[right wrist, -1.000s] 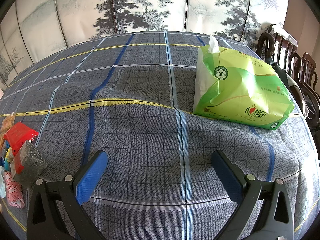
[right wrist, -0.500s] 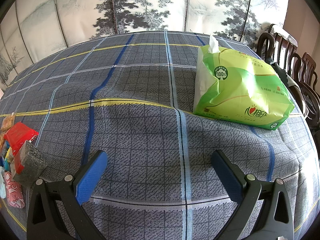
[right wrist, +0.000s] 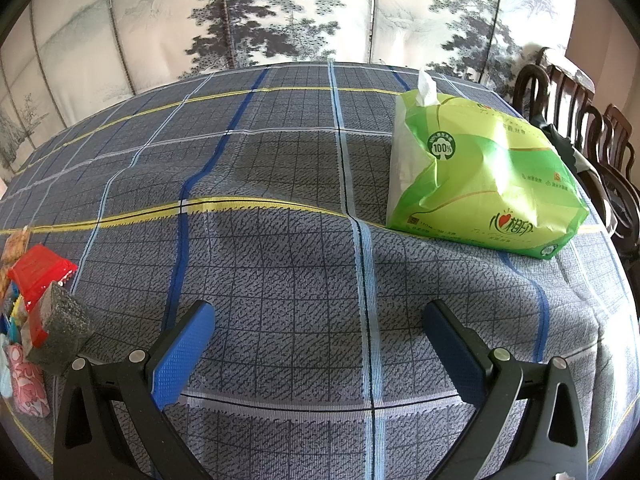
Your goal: Organize snacks
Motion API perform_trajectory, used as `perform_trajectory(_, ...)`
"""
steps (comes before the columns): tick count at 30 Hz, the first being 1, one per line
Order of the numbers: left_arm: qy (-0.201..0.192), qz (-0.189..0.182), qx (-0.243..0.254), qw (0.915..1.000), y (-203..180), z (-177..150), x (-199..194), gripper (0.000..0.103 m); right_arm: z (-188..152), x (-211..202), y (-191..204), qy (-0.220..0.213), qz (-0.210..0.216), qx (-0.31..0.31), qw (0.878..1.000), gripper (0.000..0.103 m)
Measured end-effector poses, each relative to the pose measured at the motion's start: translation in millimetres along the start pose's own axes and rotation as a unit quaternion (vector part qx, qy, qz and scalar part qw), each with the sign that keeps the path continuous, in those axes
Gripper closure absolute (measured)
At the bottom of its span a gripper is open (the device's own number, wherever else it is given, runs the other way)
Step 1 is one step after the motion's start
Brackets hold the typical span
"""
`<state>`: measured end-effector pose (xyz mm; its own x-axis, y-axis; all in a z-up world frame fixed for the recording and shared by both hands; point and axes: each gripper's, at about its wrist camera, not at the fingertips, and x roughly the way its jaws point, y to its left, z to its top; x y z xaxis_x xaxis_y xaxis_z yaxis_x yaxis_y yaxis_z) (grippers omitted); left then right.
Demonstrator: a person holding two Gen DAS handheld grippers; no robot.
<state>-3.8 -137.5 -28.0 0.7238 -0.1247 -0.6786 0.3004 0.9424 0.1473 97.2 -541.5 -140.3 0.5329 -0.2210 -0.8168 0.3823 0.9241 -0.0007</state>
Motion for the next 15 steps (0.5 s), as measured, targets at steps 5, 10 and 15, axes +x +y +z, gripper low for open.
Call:
perform_trajectory(5, -0.005, 0.009, 0.004, 0.9999, -7.1, -0.5, -6.9, 0.025, -2.5, -0.1, 3.4, 0.01, -0.007, 0.011, 1.0, 0.0)
perform_trajectory(10, 0.0, 0.006, 0.01, 0.9999, -15.9, -3.6, -5.3, 0.025, -11.0, -23.9, 21.7, 0.012, 0.076, -0.046, 0.996, 0.001)
perform_trajectory(15, 0.011, -0.01, 0.005, 0.9999, -19.1, -7.8, 1.5, 0.025, -56.6, -140.1, 42.5, -0.185, 0.12, -0.042, 0.974, 0.0)
